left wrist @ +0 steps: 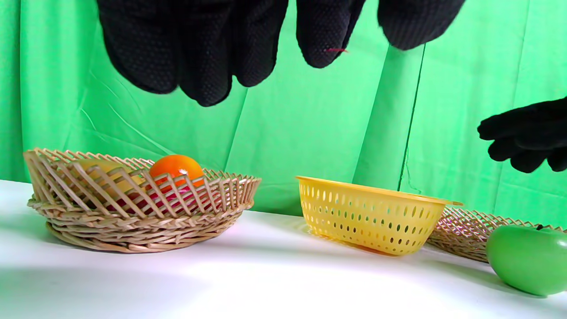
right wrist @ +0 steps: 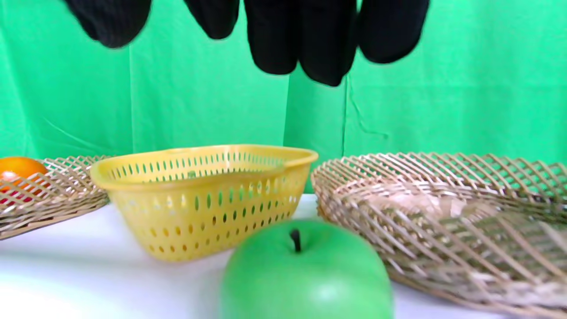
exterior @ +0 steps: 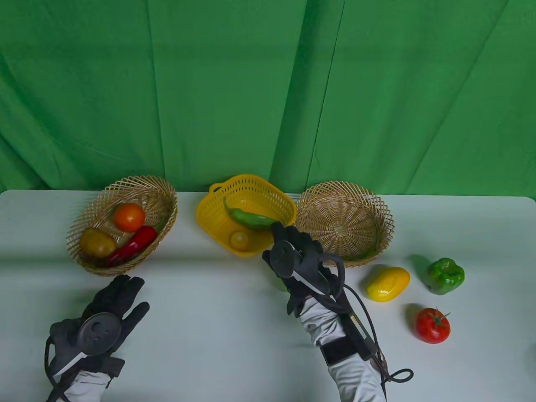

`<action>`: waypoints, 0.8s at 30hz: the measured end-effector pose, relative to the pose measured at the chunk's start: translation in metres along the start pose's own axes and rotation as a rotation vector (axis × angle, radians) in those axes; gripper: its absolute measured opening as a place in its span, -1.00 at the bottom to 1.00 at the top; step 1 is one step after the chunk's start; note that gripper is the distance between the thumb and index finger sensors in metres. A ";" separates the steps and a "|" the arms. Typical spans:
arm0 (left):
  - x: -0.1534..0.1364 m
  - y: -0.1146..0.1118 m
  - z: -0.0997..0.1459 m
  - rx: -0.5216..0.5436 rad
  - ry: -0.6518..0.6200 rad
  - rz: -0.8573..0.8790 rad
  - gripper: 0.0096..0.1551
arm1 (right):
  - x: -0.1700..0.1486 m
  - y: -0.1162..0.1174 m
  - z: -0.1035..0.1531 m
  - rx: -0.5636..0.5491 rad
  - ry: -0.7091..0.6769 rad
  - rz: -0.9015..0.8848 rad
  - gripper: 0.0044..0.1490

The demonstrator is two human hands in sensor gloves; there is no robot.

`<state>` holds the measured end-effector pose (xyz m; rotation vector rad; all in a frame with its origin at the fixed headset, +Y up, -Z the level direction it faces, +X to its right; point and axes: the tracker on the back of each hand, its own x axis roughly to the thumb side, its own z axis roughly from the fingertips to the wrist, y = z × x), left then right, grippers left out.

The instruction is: Place 10 objects into 3 containers, with green background

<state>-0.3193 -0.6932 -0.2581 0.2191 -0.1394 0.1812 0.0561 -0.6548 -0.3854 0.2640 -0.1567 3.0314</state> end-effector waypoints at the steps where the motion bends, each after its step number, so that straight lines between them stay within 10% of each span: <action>1: 0.000 0.000 0.000 -0.001 0.000 0.000 -0.26 | -0.003 0.003 0.003 0.017 0.004 -0.009 -0.06; 24: 0.000 0.000 0.000 -0.010 0.010 -0.014 -0.25 | -0.019 0.064 -0.004 0.366 0.076 0.180 0.13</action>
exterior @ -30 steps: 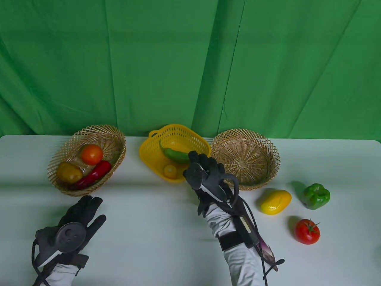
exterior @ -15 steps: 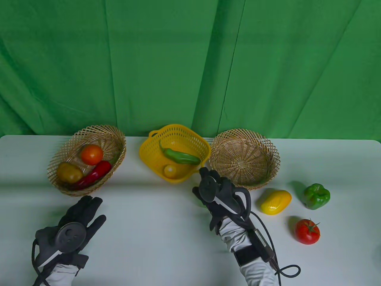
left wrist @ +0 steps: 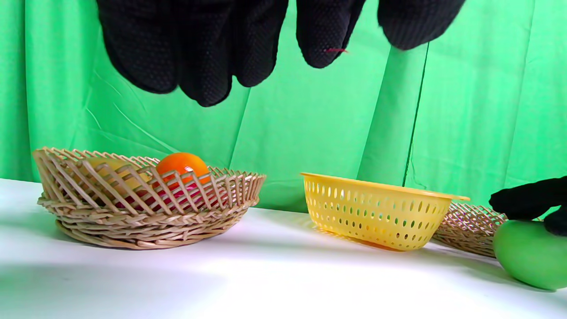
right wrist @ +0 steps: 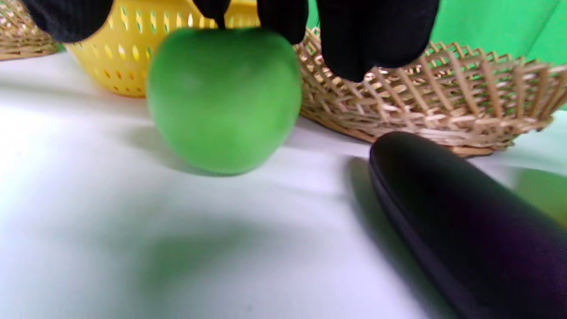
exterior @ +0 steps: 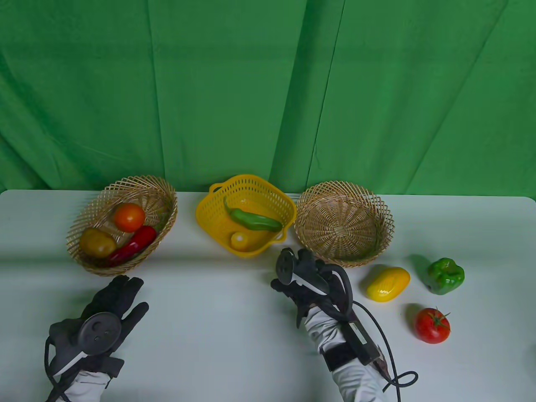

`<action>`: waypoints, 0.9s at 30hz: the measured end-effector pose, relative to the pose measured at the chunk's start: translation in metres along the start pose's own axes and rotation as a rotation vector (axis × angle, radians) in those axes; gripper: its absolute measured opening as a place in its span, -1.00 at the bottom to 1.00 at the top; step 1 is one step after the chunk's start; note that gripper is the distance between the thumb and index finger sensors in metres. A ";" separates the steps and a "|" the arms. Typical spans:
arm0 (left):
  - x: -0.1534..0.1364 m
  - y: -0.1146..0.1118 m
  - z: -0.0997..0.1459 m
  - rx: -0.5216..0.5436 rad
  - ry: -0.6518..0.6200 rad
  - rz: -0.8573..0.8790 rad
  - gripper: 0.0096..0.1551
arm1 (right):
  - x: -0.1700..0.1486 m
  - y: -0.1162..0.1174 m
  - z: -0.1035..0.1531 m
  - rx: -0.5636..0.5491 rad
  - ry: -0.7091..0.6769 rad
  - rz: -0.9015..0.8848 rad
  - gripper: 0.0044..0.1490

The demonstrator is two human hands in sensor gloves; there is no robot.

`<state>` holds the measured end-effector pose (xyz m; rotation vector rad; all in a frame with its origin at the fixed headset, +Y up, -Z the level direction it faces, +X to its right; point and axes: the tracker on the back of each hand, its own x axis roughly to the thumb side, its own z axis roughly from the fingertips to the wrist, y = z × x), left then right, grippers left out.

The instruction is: Place 10 objects into 3 containers, with green background

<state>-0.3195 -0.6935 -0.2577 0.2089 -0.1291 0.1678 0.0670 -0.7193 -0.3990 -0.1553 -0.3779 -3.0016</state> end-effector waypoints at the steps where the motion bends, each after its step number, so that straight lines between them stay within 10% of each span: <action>1: 0.000 0.000 0.000 -0.001 0.000 -0.001 -0.26 | 0.001 0.002 -0.001 0.005 0.000 0.011 0.15; 27: -0.001 0.000 0.000 0.000 0.003 -0.004 -0.25 | 0.003 -0.005 -0.001 0.017 0.031 -0.037 0.05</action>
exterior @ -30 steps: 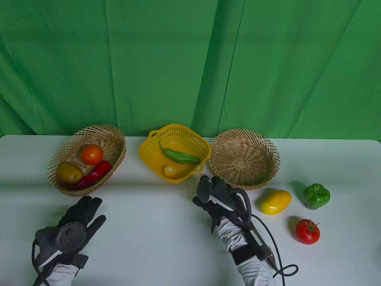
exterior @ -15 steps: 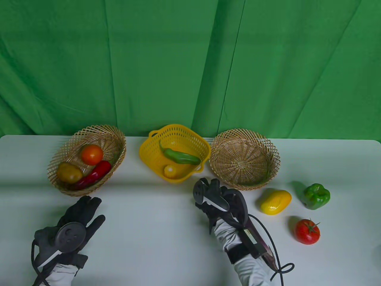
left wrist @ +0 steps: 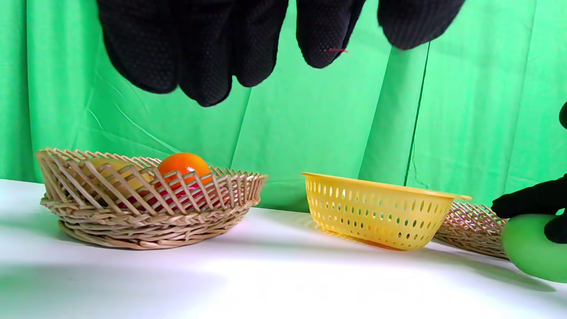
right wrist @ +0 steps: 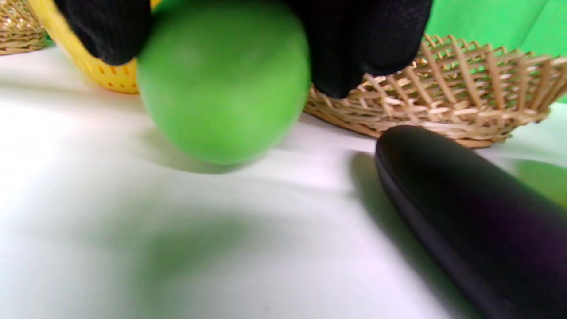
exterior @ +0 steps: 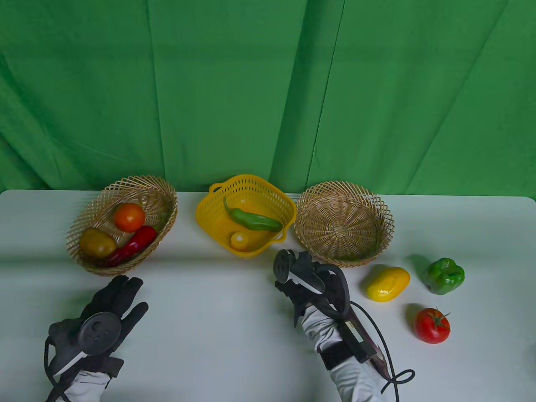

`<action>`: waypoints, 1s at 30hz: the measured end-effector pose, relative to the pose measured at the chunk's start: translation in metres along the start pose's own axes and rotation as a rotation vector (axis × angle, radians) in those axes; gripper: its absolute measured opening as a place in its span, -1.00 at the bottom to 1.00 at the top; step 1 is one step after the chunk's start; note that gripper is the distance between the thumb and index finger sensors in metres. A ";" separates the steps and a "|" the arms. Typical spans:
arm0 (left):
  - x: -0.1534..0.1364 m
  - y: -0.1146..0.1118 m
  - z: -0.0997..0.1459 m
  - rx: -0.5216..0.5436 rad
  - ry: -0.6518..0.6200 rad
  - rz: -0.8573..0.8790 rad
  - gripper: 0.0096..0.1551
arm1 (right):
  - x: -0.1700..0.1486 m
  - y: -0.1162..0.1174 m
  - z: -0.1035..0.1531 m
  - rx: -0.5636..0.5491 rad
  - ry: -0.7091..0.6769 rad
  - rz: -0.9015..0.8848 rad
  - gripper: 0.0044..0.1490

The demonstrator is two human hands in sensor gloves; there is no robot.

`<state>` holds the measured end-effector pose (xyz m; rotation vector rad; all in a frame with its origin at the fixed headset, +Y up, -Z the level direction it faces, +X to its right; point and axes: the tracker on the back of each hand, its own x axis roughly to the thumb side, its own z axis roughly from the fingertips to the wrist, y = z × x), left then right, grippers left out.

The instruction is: Place 10 objects into 3 containers, with green background

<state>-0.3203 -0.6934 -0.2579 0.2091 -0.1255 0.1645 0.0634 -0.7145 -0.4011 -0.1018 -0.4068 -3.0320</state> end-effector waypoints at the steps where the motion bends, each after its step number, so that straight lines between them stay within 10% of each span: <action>1: 0.000 0.000 0.000 0.000 0.000 0.000 -0.25 | 0.000 -0.002 0.001 0.002 -0.003 -0.013 0.05; 30: -0.001 0.000 0.000 0.002 0.004 0.002 -0.25 | 0.018 -0.058 0.017 -0.260 -0.080 -0.435 0.04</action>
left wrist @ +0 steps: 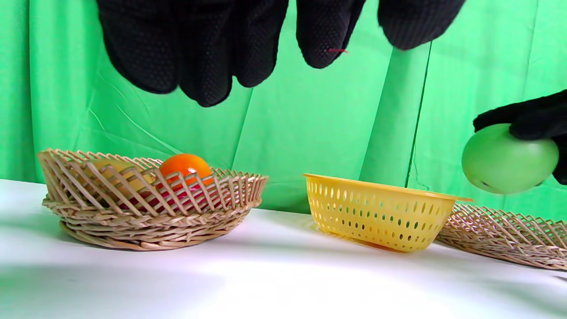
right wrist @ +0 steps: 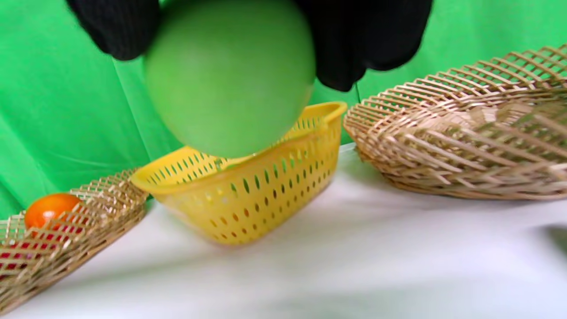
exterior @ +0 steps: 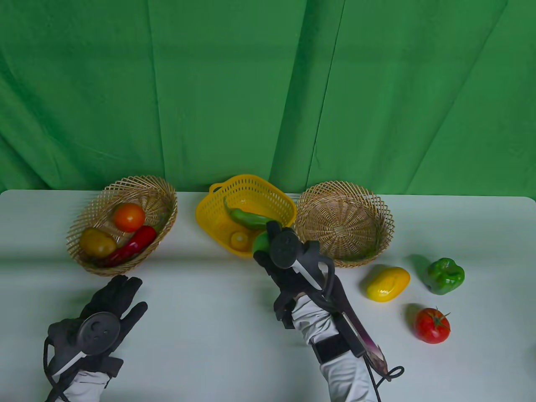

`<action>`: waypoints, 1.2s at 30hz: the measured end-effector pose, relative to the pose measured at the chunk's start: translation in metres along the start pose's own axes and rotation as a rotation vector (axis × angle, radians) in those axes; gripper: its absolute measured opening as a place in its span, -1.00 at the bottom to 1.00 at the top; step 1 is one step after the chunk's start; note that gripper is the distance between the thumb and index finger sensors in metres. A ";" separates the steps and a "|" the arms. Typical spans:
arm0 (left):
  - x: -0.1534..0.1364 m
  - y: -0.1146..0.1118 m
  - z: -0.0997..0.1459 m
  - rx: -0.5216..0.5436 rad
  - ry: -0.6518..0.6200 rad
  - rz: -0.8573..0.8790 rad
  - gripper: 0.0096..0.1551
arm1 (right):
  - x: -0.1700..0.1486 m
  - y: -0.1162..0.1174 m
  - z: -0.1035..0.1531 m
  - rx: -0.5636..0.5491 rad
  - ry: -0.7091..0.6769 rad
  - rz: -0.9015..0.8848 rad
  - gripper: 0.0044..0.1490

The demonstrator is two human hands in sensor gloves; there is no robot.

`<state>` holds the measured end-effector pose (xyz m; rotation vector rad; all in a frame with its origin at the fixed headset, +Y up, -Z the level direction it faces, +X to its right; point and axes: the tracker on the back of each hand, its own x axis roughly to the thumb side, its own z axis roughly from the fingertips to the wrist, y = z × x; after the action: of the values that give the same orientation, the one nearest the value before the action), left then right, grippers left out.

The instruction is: Place 10 objects into 3 containers, with green background

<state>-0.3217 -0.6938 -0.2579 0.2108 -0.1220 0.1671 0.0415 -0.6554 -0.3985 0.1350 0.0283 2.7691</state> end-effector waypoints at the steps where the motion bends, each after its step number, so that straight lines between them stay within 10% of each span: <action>1: 0.000 0.000 0.000 -0.001 0.000 0.000 -0.25 | 0.002 0.000 -0.002 -0.016 0.008 -0.022 0.03; 26: 0.002 -0.002 -0.002 -0.018 -0.010 0.005 -0.25 | 0.026 0.046 -0.052 -0.032 0.134 0.060 0.03; 36: 0.004 -0.007 -0.003 -0.029 -0.029 0.010 -0.26 | 0.012 0.025 -0.045 -0.055 0.091 0.039 -0.03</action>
<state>-0.3166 -0.6992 -0.2614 0.1834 -0.1546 0.1723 0.0169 -0.6748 -0.4414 -0.0046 -0.0270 2.8099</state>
